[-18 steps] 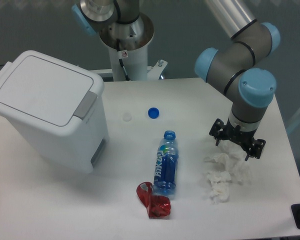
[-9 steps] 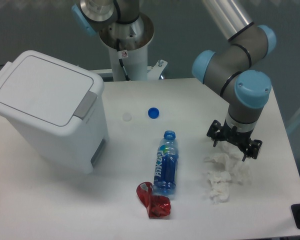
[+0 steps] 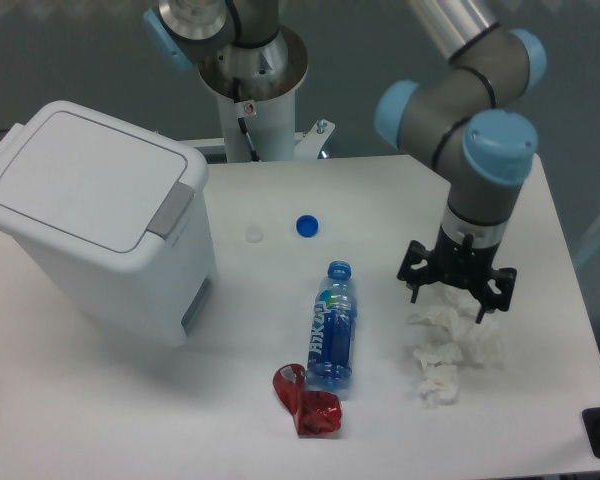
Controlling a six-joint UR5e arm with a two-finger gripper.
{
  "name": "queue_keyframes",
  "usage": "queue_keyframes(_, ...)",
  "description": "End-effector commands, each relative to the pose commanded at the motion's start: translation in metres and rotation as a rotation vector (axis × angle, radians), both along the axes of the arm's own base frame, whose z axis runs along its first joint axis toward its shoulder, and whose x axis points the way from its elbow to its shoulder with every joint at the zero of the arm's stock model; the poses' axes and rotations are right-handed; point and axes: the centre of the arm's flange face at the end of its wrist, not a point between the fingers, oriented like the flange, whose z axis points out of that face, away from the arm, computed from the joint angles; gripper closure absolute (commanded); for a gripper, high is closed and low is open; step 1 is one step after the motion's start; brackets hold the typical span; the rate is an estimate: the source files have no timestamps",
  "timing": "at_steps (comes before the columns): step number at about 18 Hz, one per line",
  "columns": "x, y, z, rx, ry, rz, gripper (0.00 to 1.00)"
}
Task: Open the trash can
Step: 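Move the gripper over the trash can lid's front edge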
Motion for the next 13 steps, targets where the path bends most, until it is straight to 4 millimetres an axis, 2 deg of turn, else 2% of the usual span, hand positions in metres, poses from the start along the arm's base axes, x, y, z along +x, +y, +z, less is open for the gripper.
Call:
queue_keyframes(1, 0.014, 0.008, 0.008, 0.025, -0.01, 0.006, 0.16)
queue_keyframes(2, 0.031, 0.018, 0.02, 0.074, -0.028, -0.005, 0.33)
queue_keyframes(4, 0.057, 0.03, 0.043, 0.144, -0.046, -0.029, 0.55)
queue_keyframes(6, 0.079, 0.038, 0.051, 0.171, -0.073, -0.017, 0.79)
queue_keyframes(7, 0.094, 0.047, 0.058, 0.179, -0.075, -0.028, 0.86)
queue_keyframes(10, 0.121, 0.055, 0.073, 0.216, -0.091, -0.058, 0.97)
queue_keyframes(13, 0.144, 0.048, 0.09, 0.27, -0.115, -0.076, 0.98)
